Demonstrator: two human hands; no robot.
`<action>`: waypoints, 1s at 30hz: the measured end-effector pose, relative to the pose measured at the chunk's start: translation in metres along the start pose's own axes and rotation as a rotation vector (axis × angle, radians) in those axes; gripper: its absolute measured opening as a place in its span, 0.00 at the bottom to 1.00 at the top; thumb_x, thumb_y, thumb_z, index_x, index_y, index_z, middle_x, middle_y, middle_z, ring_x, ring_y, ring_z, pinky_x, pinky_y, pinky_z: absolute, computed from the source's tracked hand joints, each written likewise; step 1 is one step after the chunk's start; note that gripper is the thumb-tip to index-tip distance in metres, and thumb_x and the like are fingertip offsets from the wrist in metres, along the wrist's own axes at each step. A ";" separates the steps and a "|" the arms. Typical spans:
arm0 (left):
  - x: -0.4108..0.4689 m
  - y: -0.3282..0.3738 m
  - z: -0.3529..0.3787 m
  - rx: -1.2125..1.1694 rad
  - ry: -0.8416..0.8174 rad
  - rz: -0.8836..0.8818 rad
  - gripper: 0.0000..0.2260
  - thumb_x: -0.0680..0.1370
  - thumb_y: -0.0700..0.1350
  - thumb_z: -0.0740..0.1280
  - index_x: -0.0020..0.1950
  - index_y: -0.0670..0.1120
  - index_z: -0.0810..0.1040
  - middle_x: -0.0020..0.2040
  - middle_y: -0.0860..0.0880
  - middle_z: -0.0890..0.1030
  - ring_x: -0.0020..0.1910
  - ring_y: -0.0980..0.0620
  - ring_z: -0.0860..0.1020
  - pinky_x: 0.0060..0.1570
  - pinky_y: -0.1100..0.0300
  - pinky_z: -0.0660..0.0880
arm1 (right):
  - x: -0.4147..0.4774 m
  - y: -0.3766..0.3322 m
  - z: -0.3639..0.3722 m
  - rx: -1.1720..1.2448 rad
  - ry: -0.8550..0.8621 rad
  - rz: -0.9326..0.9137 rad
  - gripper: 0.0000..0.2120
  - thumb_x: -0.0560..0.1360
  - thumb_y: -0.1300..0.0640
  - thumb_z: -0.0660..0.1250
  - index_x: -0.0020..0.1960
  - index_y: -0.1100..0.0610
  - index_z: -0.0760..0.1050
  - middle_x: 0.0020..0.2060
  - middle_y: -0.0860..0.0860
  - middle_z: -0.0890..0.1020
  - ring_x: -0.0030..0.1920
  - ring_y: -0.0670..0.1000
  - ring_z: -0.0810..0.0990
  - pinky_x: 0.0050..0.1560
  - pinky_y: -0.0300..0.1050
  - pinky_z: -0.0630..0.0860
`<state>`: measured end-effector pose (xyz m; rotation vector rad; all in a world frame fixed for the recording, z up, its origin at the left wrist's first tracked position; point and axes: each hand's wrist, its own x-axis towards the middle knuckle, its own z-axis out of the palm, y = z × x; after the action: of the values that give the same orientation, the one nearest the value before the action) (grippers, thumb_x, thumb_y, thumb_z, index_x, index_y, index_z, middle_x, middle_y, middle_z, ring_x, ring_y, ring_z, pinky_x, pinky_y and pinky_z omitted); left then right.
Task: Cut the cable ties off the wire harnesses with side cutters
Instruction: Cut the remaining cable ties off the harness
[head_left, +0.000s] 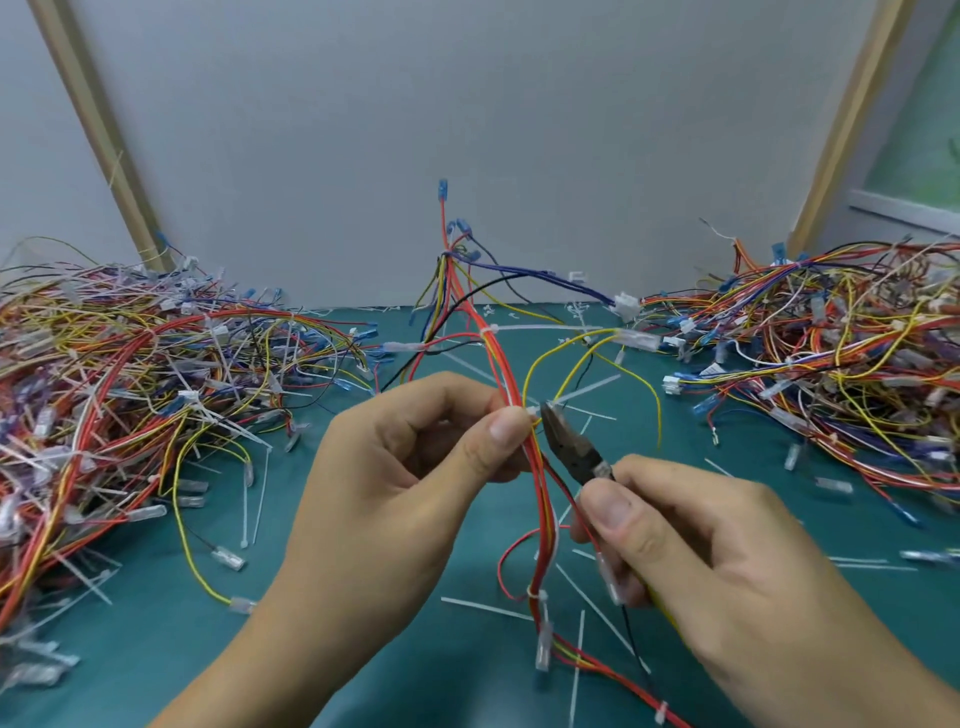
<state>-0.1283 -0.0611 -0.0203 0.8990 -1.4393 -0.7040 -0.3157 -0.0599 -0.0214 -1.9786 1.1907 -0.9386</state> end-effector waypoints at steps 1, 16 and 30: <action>0.000 0.000 0.000 0.005 0.005 0.006 0.06 0.74 0.44 0.69 0.42 0.43 0.83 0.36 0.47 0.84 0.36 0.52 0.82 0.42 0.59 0.81 | 0.000 0.000 0.000 -0.009 0.003 0.005 0.31 0.70 0.26 0.55 0.45 0.53 0.76 0.30 0.54 0.78 0.31 0.54 0.78 0.37 0.57 0.77; -0.001 0.001 0.000 0.020 -0.029 0.067 0.06 0.75 0.43 0.68 0.41 0.42 0.81 0.34 0.50 0.83 0.35 0.57 0.81 0.39 0.69 0.75 | 0.001 0.000 0.000 -0.019 -0.005 0.058 0.32 0.68 0.25 0.58 0.44 0.53 0.79 0.30 0.56 0.79 0.31 0.57 0.79 0.36 0.61 0.78; -0.001 -0.001 0.001 0.029 -0.047 0.081 0.08 0.75 0.44 0.68 0.41 0.40 0.79 0.35 0.47 0.83 0.35 0.55 0.82 0.40 0.69 0.76 | -0.001 -0.001 -0.003 -0.080 0.040 0.012 0.28 0.68 0.27 0.58 0.41 0.50 0.78 0.28 0.51 0.79 0.28 0.52 0.79 0.33 0.53 0.76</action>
<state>-0.1288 -0.0605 -0.0215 0.8469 -1.5226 -0.6487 -0.3182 -0.0590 -0.0195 -2.0215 1.2789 -0.9424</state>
